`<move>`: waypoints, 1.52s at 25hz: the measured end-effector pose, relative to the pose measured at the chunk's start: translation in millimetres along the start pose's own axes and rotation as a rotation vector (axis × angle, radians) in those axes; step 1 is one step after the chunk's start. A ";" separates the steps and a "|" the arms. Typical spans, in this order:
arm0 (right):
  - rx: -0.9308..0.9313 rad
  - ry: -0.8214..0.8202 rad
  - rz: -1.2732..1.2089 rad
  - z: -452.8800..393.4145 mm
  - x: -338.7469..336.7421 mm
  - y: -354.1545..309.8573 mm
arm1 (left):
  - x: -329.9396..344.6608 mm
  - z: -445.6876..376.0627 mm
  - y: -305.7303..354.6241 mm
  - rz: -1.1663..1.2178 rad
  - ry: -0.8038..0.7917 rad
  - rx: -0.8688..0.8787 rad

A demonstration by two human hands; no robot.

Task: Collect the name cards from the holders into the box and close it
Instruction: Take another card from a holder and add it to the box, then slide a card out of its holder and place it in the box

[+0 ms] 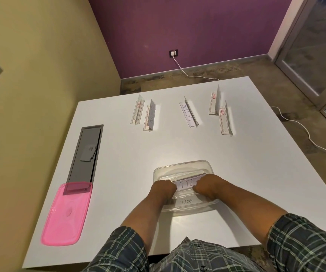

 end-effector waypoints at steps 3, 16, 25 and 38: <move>-0.016 -0.015 0.057 -3.5 -3.0 -0.9 | -2.2 1.8 -0.1 -0.007 -0.005 0.012; -0.131 0.406 -0.162 11.1 -31.1 27.8 | -53.7 -7.1 -14.2 0.110 0.326 0.074; 0.228 0.756 -0.282 -30.2 -97.3 82.2 | -88.0 -39.4 -91.3 0.189 0.536 -0.202; 0.505 0.393 -0.758 -183.1 -125.7 137.1 | -55.1 -122.0 -205.4 0.606 0.467 -0.537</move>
Point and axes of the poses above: each hand's wrist, its own z-axis away from the middle knuckle, its own x-axis out of the palm, y = z × x, the point moved 2 cm from there along -z, towards the middle knuckle, and after that the axes turned 11 degrees about y, right-handed, at the moved point
